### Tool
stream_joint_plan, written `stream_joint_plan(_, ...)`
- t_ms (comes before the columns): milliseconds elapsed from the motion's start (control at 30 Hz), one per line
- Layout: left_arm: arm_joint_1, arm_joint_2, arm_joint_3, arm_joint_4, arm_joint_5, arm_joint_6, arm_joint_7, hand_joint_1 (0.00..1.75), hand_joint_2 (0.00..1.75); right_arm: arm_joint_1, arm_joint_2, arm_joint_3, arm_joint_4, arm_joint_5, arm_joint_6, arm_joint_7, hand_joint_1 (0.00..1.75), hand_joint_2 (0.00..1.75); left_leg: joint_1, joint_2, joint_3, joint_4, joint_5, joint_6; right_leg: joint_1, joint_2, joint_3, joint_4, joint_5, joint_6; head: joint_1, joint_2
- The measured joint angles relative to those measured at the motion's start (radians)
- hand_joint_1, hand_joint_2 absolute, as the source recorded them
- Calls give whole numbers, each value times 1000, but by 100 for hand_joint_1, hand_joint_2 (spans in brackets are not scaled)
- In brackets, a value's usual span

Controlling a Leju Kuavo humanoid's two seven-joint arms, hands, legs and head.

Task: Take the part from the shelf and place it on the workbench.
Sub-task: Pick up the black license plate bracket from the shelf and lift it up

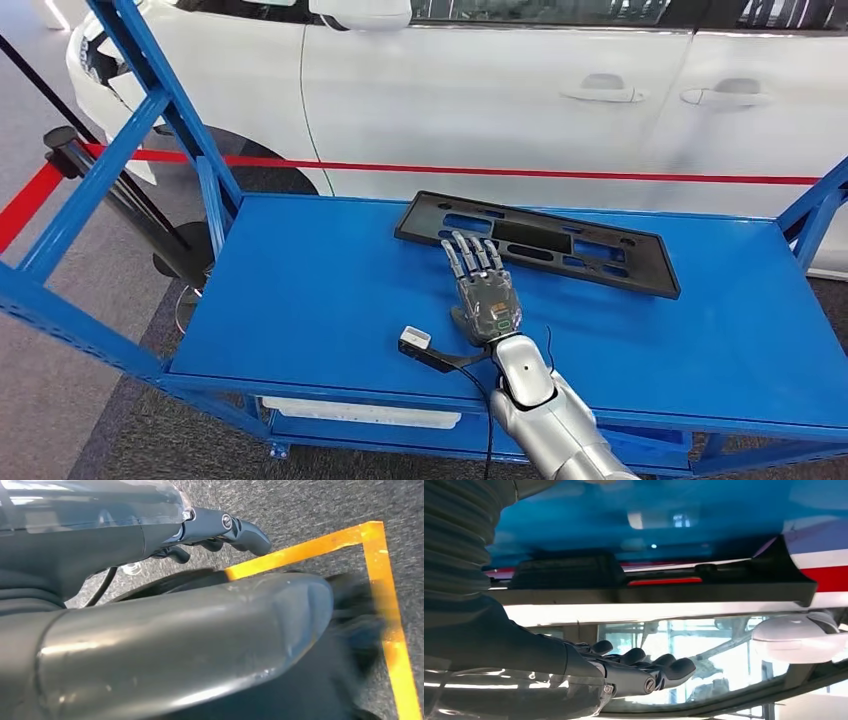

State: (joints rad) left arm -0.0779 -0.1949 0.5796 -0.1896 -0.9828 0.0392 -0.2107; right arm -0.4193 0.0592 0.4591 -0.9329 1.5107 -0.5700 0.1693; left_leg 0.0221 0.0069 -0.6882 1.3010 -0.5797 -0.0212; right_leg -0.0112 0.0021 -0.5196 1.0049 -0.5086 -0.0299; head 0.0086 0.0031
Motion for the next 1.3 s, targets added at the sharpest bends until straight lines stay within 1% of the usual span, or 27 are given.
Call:
stream_joint_plan(33, 3, 0, 0, 0, -2, 0, 1, 0, 0, 1, 0, 0, -2, -1, -3, 5, 0, 175, -1, 0, -16, -15, 38, 4, 2, 3, 16, 0, -12, 0, 0, 0)
stream_joint_plan(67, 5, 0, 0, 0, -3, 0, 1, 0, 0, 1, -1, 1, -6, -3, -5, 9, 0, 175, -3, 0, -13, -66, 93, 11, 5, 6, 33, 0, -26, 1, -1, 0)
stream_joint_plan(100, 7, 0, 1, 0, -3, 0, 1, 0, 0, 1, -2, 1, -10, -5, -6, 11, 0, 175, -6, -1, 0, -129, 142, 19, 5, 8, 49, -1, -39, 2, -1, 0)
stream_joint_plan(133, 8, 1, 2, 0, -4, 0, 1, 0, 0, 1, -3, 1, -14, -7, -6, 13, 0, 175, -11, -1, 16, -181, 175, 27, 7, 10, 62, -2, -52, 6, 0, 0)
stream_joint_plan(167, 7, 1, 2, 0, -4, 0, 1, 0, 0, 2, -4, 1, -18, -8, -6, 13, 0, 175, -16, 0, 32, -220, 185, 36, 7, 11, 71, -5, -62, 12, 1, 0)
stream_joint_plan(233, 3, 2, 3, 0, -4, 0, 2, 0, 0, 0, -5, 1, -27, -10, -8, 14, 0, 175, -24, 2, 53, -246, 162, 48, 7, 12, 85, -8, -68, 27, 2, 0)
stream_joint_plan(300, 1, 2, 4, 0, -4, 0, 2, 0, 0, -1, -6, 0, -36, -10, -9, 15, 0, 175, -21, -1, 82, -272, 147, 58, 5, 9, 79, 27, -48, 39, 1, 0)
stream_joint_plan(367, 1, 2, 4, 0, -4, 0, 1, 0, 0, -2, -8, 0, -40, -12, -10, 16, 0, 175, -16, -4, 121, -298, 135, 66, 3, 7, 20, 125, -26, 48, 3, 0)
stream_joint_plan(400, 0, 2, 4, 0, -5, 0, 1, 0, 0, -1, -10, 0, -41, -13, -11, 17, 0, 175, -15, -5, 138, -306, 127, 69, 1, 7, -28, 183, -33, 52, 5, 0)
stream_joint_plan(467, 0, 2, 4, 0, -5, 0, 0, 0, 0, 5, -16, -2, -48, -19, -11, 16, 0, 175, -14, -8, 168, -311, 106, 70, -3, 5, -126, 265, -84, 60, 6, 0)
stream_joint_plan(533, 3, 2, 6, 0, -4, 0, 0, 0, 0, 13, -23, -7, -68, -31, -9, 7, 0, 175, -13, -13, 203, -311, 79, 66, -6, 4, -185, 263, -123, 66, 6, 0)
stream_joint_plan(567, 5, 2, 7, 0, -4, 0, -1, 0, 0, 16, -27, -9, -83, -39, -6, 1, 0, 175, -12, -14, 223, -311, 64, 63, -7, 3, -196, 228, -111, 67, 6, 0)
stream_joint_plan(600, 7, 2, 9, 0, -3, 0, -1, 0, 0, 18, -29, -10, -99, -46, -3, -6, 0, 175, -11, -14, 242, -312, 46, 59, -7, 1, -197, 175, -64, 67, 7, 0)
stream_joint_plan(667, 9, 2, 16, 0, -1, 1, -2, 0, 0, 22, -34, -11, -128, -56, 5, -18, 0, 175, -12, -14, 265, -310, 19, 49, -1, 0, -185, 74, 65, 56, 6, 0)
stream_joint_plan(700, 8, 2, 19, 0, -1, 2, -3, 0, 0, 27, -35, -10, -145, -59, 10, -22, 0, 175, -12, -13, 265, -309, 11, 43, 4, 0, -181, 45, 114, 46, 5, 0)
stream_joint_plan(733, 7, 1, 22, 0, 0, 4, -3, 0, 0, 34, -36, -10, -165, -60, 15, -26, 0, 175, -12, -13, 262, -308, 9, 37, 9, 3, -179, 34, 132, 34, 5, 0)
stream_joint_plan(767, 6, 1, 23, 0, -1, 8, -3, 0, 0, 42, -37, -8, -190, -60, 22, -28, 0, 175, -12, -14, 257, -309, 12, 30, 11, 5, -178, 31, 129, 23, 3, 0)
stream_joint_plan(833, 6, 2, 26, 0, -4, 19, -2, 0, 0, 53, -39, 1, -240, -57, 53, -24, 0, 175, -11, -13, 236, -268, 28, 22, 8, 10, -162, 12, 124, 11, 1, 0)
stream_joint_plan(900, 7, 1, 30, 0, -5, 27, -2, 0, 0, 54, -41, 18, -269, -54, 133, 4, 0, 175, -12, -13, 171, -158, 18, 21, 2, 13, -136, -14, 122, 3, -2, 0)
stream_joint_plan(967, 11, 1, 40, 0, 0, 32, -5, 0, 0, 51, -52, 39, -269, -49, 270, 72, 0, 175, -12, -13, 89, -45, -34, 21, 1, 13, -113, -33, 118, -2, -4, 0)
stream_joint_plan(1000, 13, 1, 47, 0, 3, 36, -7, 0, 0, 43, -60, 46, -262, -44, 329, 115, 0, 175, -11, -13, 58, -22, -47, 18, 1, 14, -105, -38, 115, -3, -4, 0)
stream_joint_plan(1033, 15, 1, 55, 0, 7, 41, -8, 0, 0, 33, -70, 51, -249, -39, 373, 160, 0, 175, -9, -13, 41, -28, -37, 14, 0, 16, -99, -40, 113, -2, -5, 0)
stream_joint_plan(1067, 17, 1, 61, 0, 11, 47, -8, 0, 0, 22, -78, 50, -233, -37, 386, 194, 0, 175, -6, -12, 40, -65, -1, 10, -2, 18, -94, -40, 110, 1, -5, 0)
stream_joint_plan(1133, 18, 1, 74, 0, 15, 58, -4, 0, 0, 11, -99, 37, -202, -45, 382, 228, 0, 175, 3, -12, 69, -199, 94, -1, -4, 20, -85, -37, 105, 11, -6, 0)
stream_joint_plan(1200, 17, 1, 84, 0, 17, 65, 0, 0, 0, 15, -123, 11, -192, -67, 364, 223, 0, 175, 8, -12, 93, -285, 119, 4, -2, 20, -84, -30, 97, 27, -7, 0)
stream_joint_plan(1267, 18, 1, 92, 0, 17, 66, -5, 0, 0, 30, -144, -18, -200, -78, 354, 204, 0, 175, 7, -13, 102, -296, 115, 17, 1, 19, -81, -27, 85, 39, -8, 0)
stream_joint_plan(1300, 21, 1, 95, 0, 16, 62, -12, 0, 0, 41, -152, -30, -207, -79, 353, 195, 0, 175, 7, -14, 107, -298, 127, 18, 2, 17, -77, -27, 78, 36, -7, 0)
